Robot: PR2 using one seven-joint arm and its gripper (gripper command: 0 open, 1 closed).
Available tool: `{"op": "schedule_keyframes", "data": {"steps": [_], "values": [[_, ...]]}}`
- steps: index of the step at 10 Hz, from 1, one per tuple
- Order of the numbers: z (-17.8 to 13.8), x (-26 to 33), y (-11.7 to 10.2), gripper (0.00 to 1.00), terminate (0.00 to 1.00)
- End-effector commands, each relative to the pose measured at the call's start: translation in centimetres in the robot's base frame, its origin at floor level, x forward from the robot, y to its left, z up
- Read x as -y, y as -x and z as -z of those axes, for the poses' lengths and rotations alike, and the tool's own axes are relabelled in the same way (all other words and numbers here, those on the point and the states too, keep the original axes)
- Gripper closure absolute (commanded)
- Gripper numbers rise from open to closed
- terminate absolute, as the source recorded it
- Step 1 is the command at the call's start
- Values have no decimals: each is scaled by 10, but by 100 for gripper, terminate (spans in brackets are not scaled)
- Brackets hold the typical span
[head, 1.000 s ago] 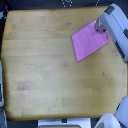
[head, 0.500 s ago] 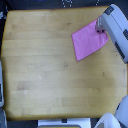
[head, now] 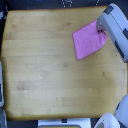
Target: Folding a cloth
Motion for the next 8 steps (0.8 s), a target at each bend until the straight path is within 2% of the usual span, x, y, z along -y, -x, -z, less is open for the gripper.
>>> {"op": "schedule_keyframes", "data": {"steps": [1, 3, 6, 8], "values": [[-29, -17, -11, 100, 0], [-51, -36, -13, 100, 0], [-70, -54, 5, 100, 0], [-78, -90, 38, 100, 0]]}}
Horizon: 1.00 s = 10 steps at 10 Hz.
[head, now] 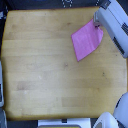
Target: Folding a cloth
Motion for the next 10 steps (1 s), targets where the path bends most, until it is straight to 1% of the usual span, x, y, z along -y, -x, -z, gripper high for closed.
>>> {"op": "schedule_keyframes", "data": {"steps": [1, 3, 7, 8, 10], "values": [[-26, -59, 46, 100, 0], [-28, -99, 62, 100, 0], [-31, -144, 71, 100, 0], [-34, -167, 78, 100, 0], [-37, -193, 76, 100, 0]]}}
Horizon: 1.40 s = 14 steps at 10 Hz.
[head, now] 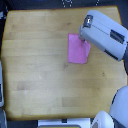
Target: Folding a cloth
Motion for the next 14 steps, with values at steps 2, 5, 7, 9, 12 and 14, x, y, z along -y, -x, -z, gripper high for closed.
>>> {"op": "schedule_keyframes", "data": {"steps": [2, 5, 7, 9, 12, 14], "values": [[-4, -87, 2, 100, 0], [12, -104, 0, 100, 0], [18, -100, 0, 100, 0], [25, -97, 1, 100, 0], [28, -101, 1, 100, 0], [28, -105, -1, 100, 0]]}}
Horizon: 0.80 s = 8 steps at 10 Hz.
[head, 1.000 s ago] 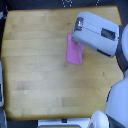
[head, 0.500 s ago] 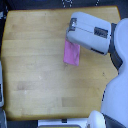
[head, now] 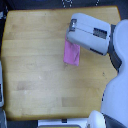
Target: Folding a cloth
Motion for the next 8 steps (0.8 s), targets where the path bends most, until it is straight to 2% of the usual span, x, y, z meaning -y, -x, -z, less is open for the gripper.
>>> {"op": "schedule_keyframes", "data": {"steps": [1, 3, 4, 8], "values": [[3, -5, -3, 100, 0], [3, -9, -5, 100, 0], [5, -18, -9, 0, 0], [0, -18, -13, 0, 0]]}}
